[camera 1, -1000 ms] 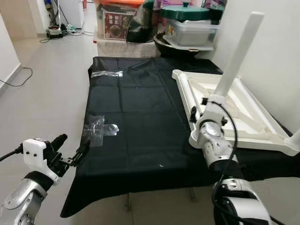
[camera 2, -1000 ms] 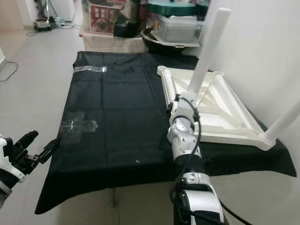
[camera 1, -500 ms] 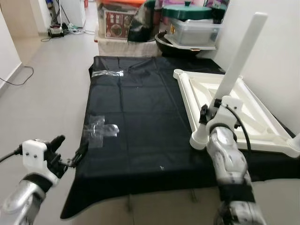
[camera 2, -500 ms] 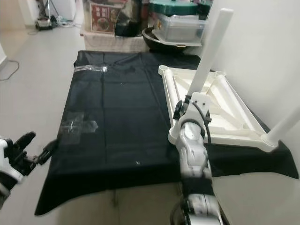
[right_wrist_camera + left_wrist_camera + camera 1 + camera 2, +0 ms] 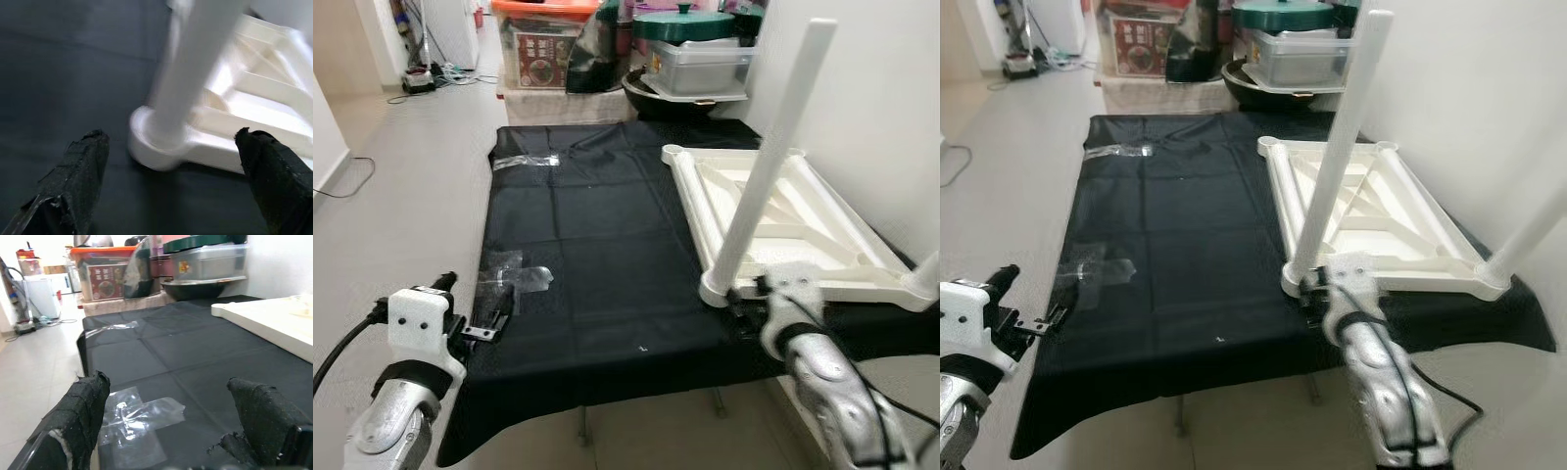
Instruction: Building children table
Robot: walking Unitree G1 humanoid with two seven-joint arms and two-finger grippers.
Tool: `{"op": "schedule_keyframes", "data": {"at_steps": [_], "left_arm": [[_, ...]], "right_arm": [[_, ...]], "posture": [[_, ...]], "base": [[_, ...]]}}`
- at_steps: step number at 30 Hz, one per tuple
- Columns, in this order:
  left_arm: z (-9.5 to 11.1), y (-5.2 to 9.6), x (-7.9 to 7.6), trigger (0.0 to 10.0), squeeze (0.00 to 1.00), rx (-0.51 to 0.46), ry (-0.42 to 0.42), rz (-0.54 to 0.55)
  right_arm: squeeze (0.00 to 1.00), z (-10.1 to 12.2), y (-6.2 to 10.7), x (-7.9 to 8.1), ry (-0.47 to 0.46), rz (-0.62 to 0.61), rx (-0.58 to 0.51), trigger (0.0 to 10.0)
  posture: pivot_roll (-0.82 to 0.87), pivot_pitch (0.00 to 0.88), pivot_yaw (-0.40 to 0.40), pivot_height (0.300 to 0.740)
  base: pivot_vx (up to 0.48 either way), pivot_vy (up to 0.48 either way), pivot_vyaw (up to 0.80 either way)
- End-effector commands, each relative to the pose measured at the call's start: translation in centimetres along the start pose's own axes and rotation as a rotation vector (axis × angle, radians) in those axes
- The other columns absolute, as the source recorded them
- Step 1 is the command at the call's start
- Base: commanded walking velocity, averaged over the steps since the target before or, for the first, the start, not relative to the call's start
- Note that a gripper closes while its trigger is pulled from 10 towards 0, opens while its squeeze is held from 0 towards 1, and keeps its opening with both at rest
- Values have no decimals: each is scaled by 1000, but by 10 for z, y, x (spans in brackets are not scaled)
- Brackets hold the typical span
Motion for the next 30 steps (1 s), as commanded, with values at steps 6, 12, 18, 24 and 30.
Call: {"op": "schedule_keyframes", "data": {"at_steps": [6,12,18,24,30], "left_arm": [[-20,4,2,10000,0,84,-105,73],[-17,0,9,10000,0,88,-100,142],[13,-4,8,10000,0,-19,-156,153],[24,-8,2,10000,0,-87,-166,144],[25,-14,-2,10000,0,-104,-144,150]], "right_arm": [[0,18,3,41,-80,344,-79,10000],[0,30,-6,58,-96,404,-161,10000],[0,43,-17,61,-69,358,-231,10000],[0,52,-25,69,-52,346,-284,10000],[0,47,-31,76,-43,340,-269,10000]], "posture": [[31,0,-65,740],[42,0,-67,740],[53,0,-65,740],[62,0,-63,740],[51,0,-58,740]], "base": [[0,0,0],[0,0,0],[0,0,0],[97,0,352],[383,0,533]]}}
Point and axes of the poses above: a point about 5 cm out from each wrist's last joint towards the gripper, its own y axis pointing back from the gripper into the wrist, its own z axis along the axis of the wrist's last joint, x = y × z, the point moved 1 cm from there along -y, pointing out of the wrist towards the gripper, and after that the axes turned 6 degrees about -y, right-handed, at the moved point
